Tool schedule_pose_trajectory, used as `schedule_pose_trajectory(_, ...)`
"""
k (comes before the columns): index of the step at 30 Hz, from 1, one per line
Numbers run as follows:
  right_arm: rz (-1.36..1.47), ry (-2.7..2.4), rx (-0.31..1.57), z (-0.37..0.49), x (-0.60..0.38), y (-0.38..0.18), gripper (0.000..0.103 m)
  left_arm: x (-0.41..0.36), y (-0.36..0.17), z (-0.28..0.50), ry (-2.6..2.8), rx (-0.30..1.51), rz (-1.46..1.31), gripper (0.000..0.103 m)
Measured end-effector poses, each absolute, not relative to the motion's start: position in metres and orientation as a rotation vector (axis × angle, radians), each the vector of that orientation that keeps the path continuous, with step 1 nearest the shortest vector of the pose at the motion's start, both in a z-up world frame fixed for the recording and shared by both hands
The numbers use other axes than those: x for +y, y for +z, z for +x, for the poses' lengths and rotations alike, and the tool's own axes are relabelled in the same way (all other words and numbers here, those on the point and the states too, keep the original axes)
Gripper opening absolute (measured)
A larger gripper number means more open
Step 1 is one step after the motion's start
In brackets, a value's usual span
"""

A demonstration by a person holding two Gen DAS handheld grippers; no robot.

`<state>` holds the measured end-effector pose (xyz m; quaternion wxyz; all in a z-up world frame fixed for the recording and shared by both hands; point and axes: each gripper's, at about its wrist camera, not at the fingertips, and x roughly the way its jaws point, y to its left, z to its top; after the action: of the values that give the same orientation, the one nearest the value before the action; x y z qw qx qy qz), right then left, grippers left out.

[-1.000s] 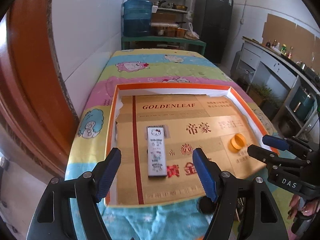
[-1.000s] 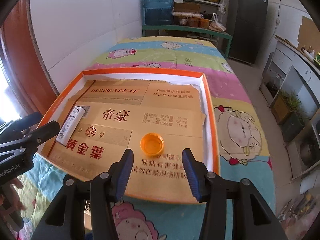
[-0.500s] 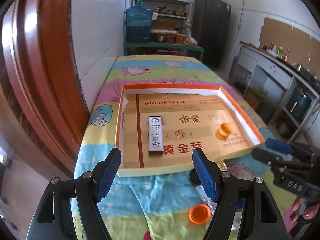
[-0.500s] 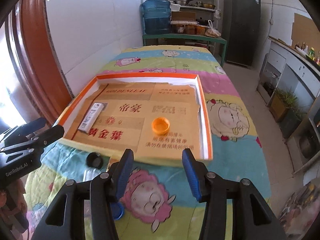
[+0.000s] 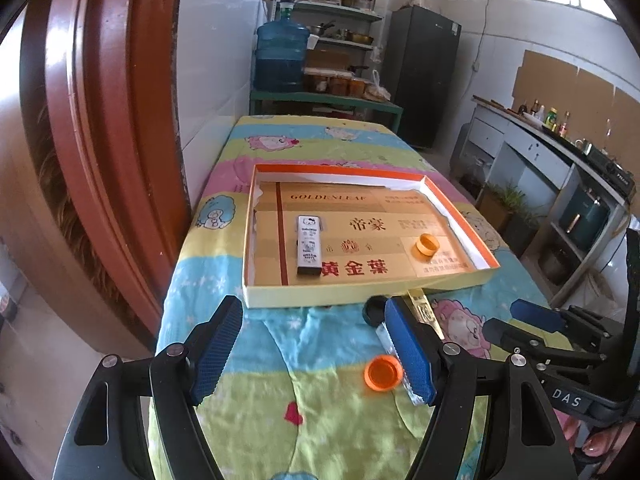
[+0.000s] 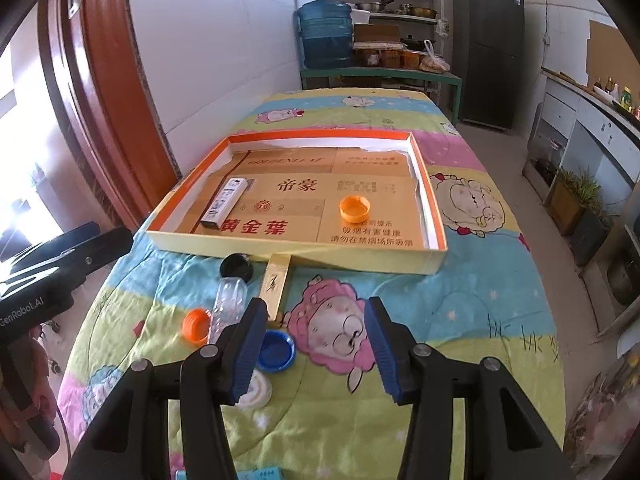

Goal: Organize rigid objects
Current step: 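Withdraw the left gripper toward the blue lighter while the right gripper moves toward the red cap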

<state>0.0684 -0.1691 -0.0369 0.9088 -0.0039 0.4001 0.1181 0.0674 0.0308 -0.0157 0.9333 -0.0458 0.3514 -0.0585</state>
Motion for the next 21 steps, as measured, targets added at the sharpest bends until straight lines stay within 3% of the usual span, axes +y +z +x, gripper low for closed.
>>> schedule_pose_trajectory(21, -0.036, 0.381, 0.861, -0.032, -0.173, -0.044, 0.050, 0.020, -0.028, 0.006, -0.208, 0.730, -0.095, 0.075)
